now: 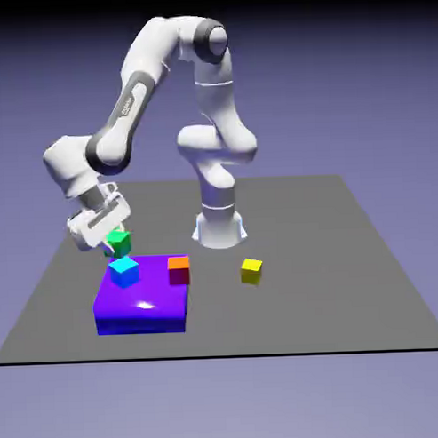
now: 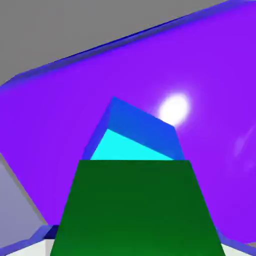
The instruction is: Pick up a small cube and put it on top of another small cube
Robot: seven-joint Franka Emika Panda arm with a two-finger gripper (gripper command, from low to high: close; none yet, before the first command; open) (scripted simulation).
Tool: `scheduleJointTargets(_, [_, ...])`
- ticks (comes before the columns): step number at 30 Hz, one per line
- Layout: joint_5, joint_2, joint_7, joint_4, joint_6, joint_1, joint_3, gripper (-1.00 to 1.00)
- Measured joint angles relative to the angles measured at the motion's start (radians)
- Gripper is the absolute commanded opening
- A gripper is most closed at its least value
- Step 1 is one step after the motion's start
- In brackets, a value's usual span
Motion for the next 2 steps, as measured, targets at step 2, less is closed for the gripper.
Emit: scheduleJointTargets(2, [-0.032, -0.03, 0.024, 0.019, -0.043, -0.005, -0.009, 1.0])
